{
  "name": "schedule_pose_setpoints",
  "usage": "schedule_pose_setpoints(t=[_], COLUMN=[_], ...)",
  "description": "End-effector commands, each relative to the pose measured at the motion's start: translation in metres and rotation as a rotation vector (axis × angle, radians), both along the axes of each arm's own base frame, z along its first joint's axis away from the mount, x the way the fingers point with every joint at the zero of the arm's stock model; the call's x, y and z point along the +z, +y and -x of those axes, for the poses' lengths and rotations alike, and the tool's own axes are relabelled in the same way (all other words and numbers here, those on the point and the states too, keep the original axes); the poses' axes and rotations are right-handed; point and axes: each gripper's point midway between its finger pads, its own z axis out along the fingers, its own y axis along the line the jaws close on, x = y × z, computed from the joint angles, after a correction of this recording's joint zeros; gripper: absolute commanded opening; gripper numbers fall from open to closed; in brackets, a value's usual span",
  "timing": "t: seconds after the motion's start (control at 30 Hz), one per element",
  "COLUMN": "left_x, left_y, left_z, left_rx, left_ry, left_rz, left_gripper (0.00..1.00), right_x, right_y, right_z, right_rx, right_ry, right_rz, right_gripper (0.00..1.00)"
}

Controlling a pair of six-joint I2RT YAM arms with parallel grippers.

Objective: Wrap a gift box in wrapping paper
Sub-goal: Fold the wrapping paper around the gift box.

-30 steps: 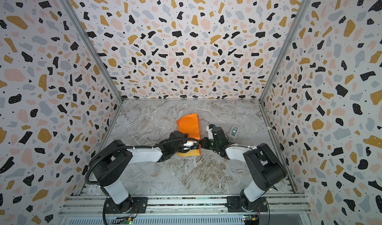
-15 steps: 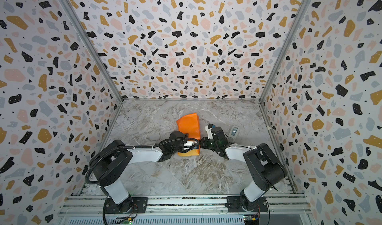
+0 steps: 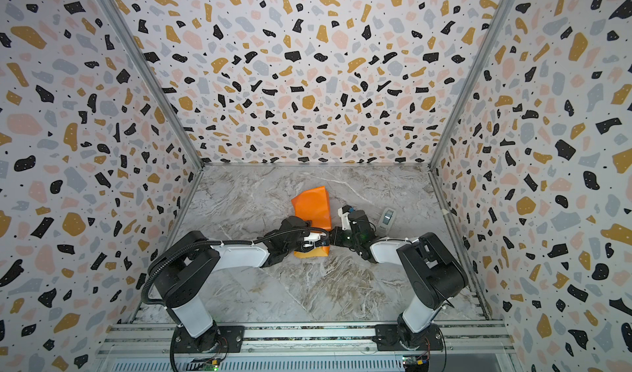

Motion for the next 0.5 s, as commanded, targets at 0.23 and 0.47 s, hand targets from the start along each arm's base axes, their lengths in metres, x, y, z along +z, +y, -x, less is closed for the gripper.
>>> schedule_pose_setpoints(t=[0.23, 0.47], left_x=[-0.022, -0.022], left_y=[0.004, 0.004], left_z=[0.009, 0.009], left_rx=[-0.006, -0.003], left_ry=[0.070, 0.070], left_rz=[-0.044, -0.043], left_gripper=[0.63, 0.63], right_x=[0.000, 0.002], right_y=[0.001, -0.004], right_z=[-0.006, -0.003], right_rx=[-0.018, -0.017], right_ry=[-0.042, -0.055], right_rz=[-0.015, -0.022], right_gripper=[0.06, 0.06])
